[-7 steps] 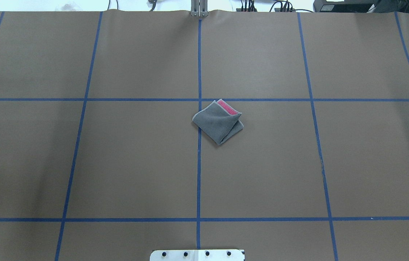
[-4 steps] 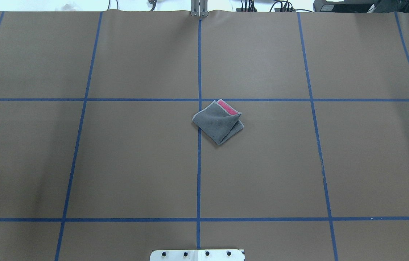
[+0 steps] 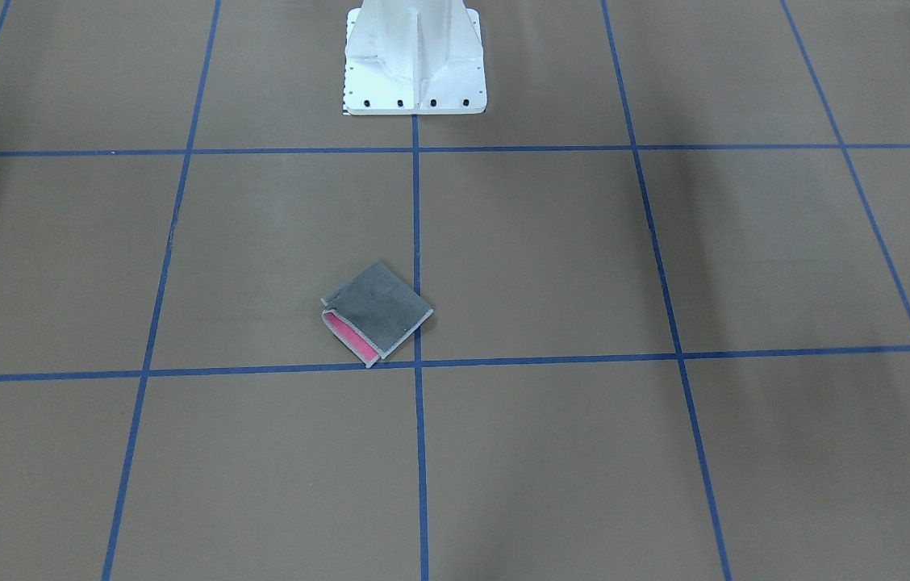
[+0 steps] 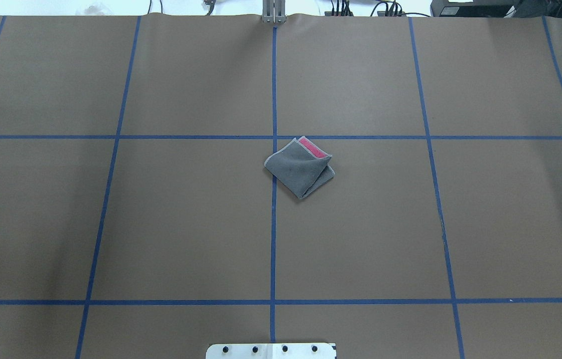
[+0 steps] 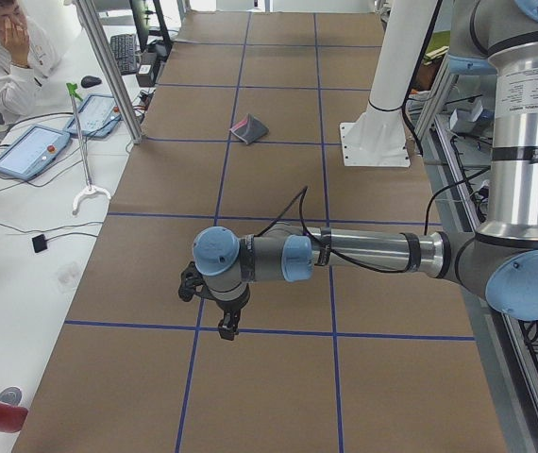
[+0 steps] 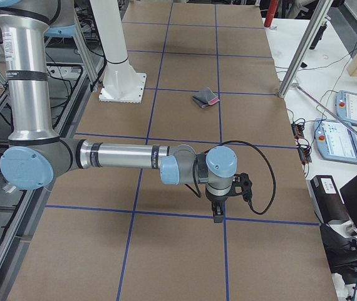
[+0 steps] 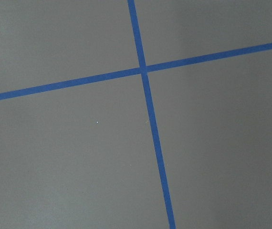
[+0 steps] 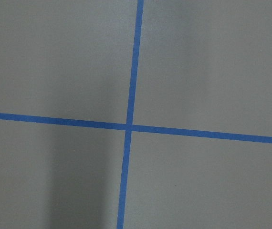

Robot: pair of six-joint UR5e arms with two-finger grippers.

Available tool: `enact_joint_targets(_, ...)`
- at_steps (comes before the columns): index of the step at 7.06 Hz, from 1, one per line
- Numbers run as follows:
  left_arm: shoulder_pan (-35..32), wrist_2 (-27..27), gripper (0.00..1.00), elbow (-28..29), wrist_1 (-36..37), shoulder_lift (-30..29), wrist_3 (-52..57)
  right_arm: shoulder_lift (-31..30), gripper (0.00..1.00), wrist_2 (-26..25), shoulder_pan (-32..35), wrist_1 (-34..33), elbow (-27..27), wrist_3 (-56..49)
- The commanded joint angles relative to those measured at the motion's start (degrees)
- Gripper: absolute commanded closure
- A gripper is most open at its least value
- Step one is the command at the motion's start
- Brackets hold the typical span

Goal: Fold towel twice with both arms

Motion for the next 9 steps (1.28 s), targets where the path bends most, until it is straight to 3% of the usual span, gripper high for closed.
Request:
enact_joint_targets(1, 0.0, 0.0, 0.0, -0.55, 0.0, 0.59, -0.03, -0.96, 0.01, 0.02, -0.15, 1.31, -0.22, 0.15)
enact_joint_targets(9, 0.0, 0.0, 0.0, -0.55, 0.0, 0.59, -0.03, -2.28, 0.01, 0.02, -0.24, 1.23, -0.49, 0.32)
